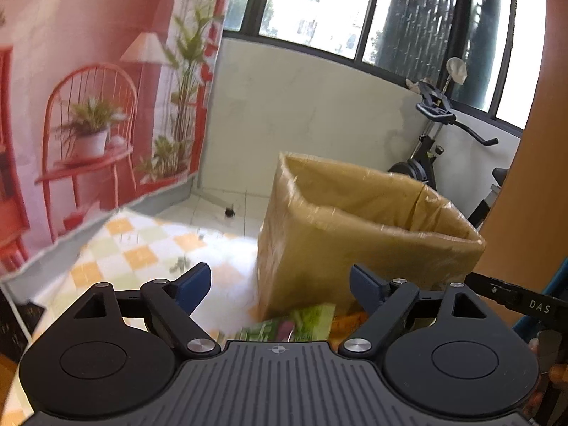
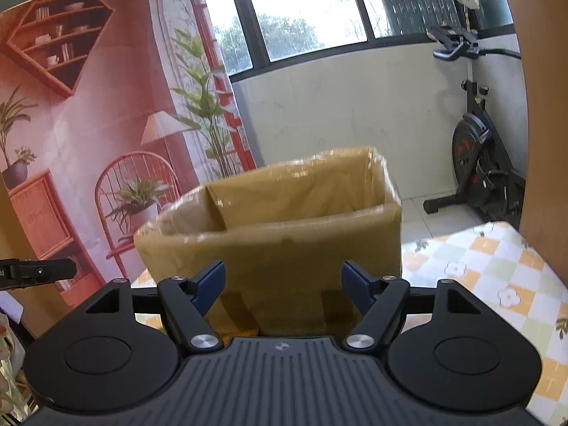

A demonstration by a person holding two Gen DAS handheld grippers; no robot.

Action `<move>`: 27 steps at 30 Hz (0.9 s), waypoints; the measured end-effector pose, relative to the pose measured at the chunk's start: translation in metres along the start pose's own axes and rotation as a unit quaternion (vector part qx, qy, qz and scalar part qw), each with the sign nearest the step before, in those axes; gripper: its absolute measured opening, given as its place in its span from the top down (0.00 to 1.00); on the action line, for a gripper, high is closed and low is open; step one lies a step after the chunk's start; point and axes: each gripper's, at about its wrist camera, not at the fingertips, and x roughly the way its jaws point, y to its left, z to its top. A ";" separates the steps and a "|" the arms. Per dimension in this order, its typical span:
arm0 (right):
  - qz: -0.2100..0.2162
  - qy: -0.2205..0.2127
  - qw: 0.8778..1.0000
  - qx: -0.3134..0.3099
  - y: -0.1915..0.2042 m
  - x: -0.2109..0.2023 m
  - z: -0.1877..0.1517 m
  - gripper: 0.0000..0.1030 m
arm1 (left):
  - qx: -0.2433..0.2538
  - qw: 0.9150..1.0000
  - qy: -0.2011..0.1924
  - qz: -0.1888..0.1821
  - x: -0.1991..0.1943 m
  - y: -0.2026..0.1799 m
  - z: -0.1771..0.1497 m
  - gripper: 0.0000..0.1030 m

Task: Organize snacks
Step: 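Move both tools back down to the remaining snack bags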

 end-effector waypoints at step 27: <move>0.107 0.145 0.983 -0.040 0.105 0.089 -0.042 0.27 | -0.062 0.997 0.040 0.035 0.001 0.098 -0.049 0.15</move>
